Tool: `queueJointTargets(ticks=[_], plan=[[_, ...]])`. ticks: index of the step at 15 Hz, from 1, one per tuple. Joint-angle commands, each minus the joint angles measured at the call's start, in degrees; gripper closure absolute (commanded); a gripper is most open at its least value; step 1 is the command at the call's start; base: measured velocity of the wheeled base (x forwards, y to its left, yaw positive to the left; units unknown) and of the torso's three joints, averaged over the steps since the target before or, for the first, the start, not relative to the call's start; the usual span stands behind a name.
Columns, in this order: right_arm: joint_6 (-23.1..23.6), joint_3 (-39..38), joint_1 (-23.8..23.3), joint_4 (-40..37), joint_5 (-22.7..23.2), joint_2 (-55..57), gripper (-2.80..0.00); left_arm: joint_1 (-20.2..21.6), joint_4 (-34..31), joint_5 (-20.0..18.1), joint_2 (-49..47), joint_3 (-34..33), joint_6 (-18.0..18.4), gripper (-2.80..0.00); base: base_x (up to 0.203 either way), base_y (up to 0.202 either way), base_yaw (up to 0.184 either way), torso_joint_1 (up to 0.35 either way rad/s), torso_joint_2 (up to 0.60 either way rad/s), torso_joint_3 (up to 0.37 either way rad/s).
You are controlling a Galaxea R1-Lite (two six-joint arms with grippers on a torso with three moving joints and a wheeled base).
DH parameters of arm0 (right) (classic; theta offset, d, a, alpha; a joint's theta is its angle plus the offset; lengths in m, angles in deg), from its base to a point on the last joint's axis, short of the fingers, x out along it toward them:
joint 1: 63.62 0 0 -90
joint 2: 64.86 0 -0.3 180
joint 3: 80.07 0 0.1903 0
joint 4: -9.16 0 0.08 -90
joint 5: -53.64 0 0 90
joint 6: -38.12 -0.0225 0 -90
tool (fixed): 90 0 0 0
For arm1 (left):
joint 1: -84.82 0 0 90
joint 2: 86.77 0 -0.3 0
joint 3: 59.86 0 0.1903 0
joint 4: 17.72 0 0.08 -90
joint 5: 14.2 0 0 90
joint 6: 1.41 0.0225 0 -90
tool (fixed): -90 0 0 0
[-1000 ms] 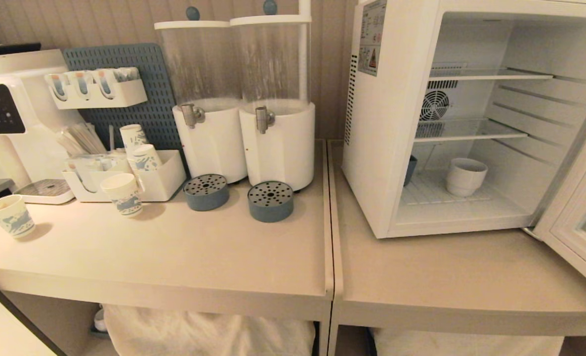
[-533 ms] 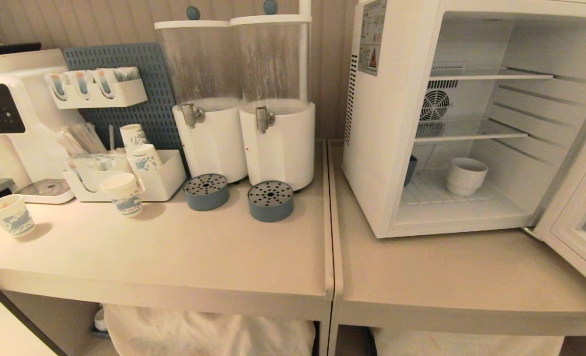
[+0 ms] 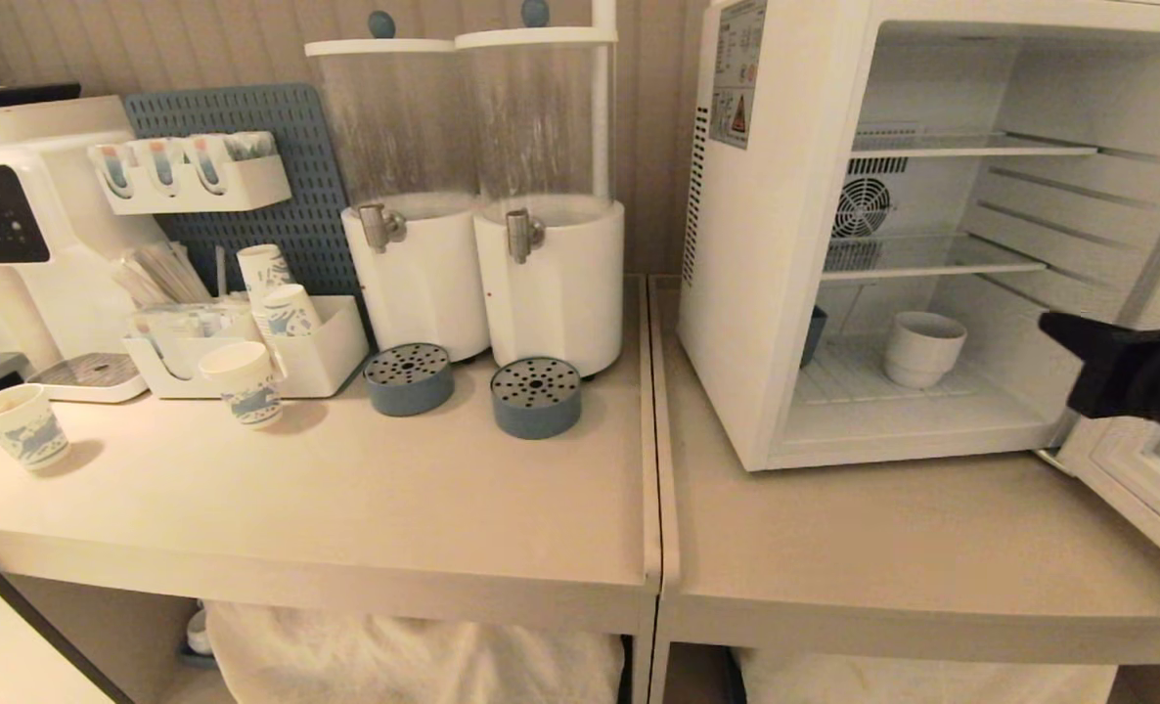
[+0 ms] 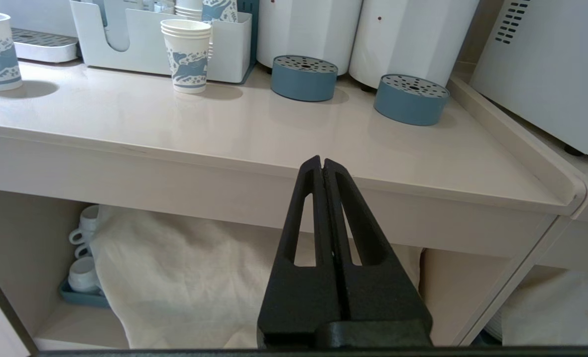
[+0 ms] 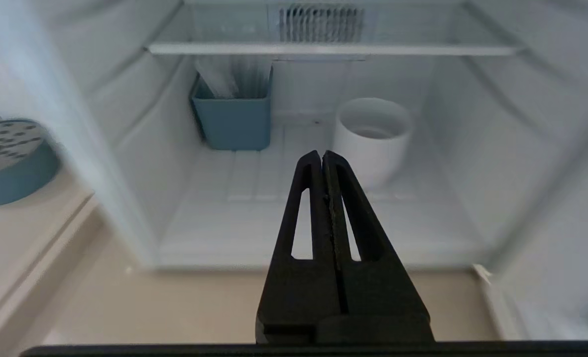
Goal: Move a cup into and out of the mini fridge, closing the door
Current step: Take the ceramic cup out of the freezer
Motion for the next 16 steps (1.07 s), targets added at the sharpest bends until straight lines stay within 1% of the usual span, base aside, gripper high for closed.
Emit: queueJointTargets(ticks=[1,4,6,8,10,11,12,13,16], plan=[[0.0,-2.9,0.6,13.7,-0.1,12.9,0.0,0.0,0.1,0.0,0.3,-2.3,-0.1,0.0,0.0,0.0,0.0,0.0,0.0,0.0],[0.0,-4.5,0.8,27.4,-1.0,26.1,0.0,0.0,0.1,0.0,0.3,-2.3,-0.1,0.0,0.0,0.0,0.0,0.0,0.0,0.0],[0.3,-4.0,0.9,35.7,-3.5,34.3,0.0,0.1,0.1,0.0,0.3,-2.3,-0.1,0.0,0.0,0.0,0.0,0.0,0.0,0.0],[1.0,-2.3,0.8,42.0,-5.7,40.3,0.0,0.0,0.1,0.0,0.3,-2.3,-0.1,0.0,0.0,0.0,0.0,0.0,0.0,0.0],[1.3,0.8,-0.2,42.6,-6.4,42.0,0.0,0.1,0.1,0.0,0.3,-2.3,-0.1,0.0,0.0,0.0,0.0,0.0,0.0,0.0],[1.4,1.0,-0.3,42.3,-6.5,41.9,0.0,0.0,0.1,0.0,0.3,-2.3,-0.1,0.0,0.0,0.0,0.0,0.0,0.0,0.0],[1.4,2.0,-0.8,39.5,-6.5,41.3,0.0,0.0,0.1,0.0,0.3,-2.3,-0.1,0.0,0.0,0.0,0.0,0.0,0.0,0.0],[1.4,2.4,-1.2,38.4,-6.7,40.9,-2.8,0.0,0.1,0.0,0.3,-2.3,-0.1,0.0,0.0,0.0,0.0,0.0,0.0,0.0],[1.2,4.2,-2.1,36.9,-7.2,40.6,-2.8,0.0,0.1,0.0,0.3,-2.3,-0.1,0.0,0.0,0.0,0.0,0.0,0.0,0.0]])
